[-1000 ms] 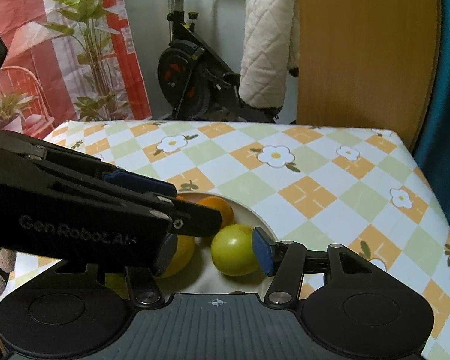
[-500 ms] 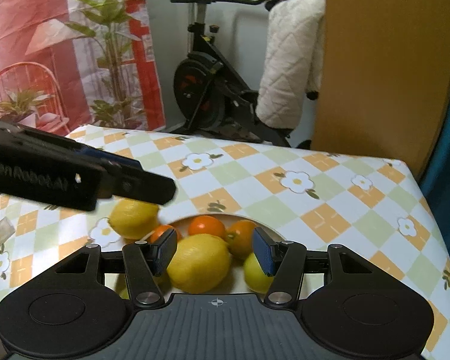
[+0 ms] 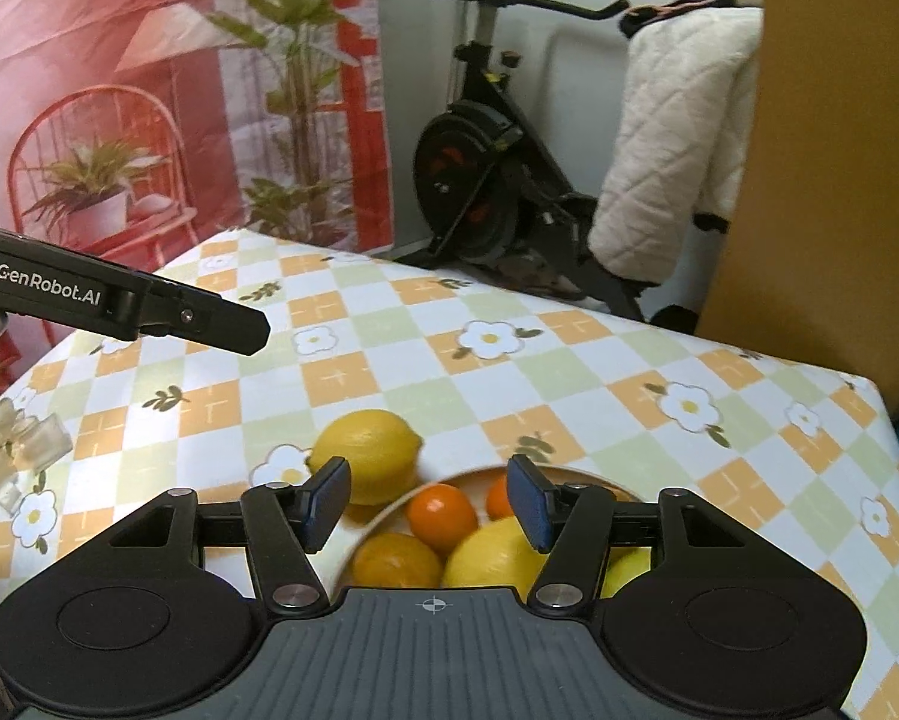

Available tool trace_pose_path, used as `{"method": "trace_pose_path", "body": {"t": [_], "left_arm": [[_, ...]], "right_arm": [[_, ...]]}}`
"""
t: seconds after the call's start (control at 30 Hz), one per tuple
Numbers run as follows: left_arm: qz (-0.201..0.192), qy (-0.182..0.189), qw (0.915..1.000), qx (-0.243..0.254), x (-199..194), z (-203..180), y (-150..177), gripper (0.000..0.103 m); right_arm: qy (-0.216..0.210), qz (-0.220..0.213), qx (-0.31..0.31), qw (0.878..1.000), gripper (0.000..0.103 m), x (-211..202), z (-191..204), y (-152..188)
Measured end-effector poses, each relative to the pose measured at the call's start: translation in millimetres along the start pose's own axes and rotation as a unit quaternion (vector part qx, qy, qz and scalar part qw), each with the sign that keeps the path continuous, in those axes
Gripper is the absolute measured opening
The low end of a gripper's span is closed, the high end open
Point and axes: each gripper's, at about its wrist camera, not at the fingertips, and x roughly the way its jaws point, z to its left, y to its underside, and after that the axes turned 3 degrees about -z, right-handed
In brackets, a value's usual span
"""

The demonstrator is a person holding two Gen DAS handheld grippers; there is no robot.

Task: Organize fruits
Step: 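Move the left gripper to the remaining yellow lemon, then close the left gripper on the lemon and lift it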

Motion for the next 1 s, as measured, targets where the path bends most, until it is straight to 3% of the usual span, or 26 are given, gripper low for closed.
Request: {"method": "trace_pose_path", "body": {"t": [0.7,0.8,1.0], "left_arm": [[0.019,-0.009,0.999,-0.039,19.7,32.0,14.8,0.053],[0.021,-0.011,0.9988,-0.042,23.3,34.5,15.4,0.063],[0.028,-0.006,0.9985,-0.046,32.9,36.4,17.1,0.064]], "right_arm": [[-0.026,0.041,-0.02,0.999,0.061,48.3,22.9,-7.3],[-0.028,0.046,-0.02,0.998,0.062,54.4,23.8,-6.4],[-0.033,0.057,-0.018,0.998,0.065,66.2,24.0,-3.6]]}}
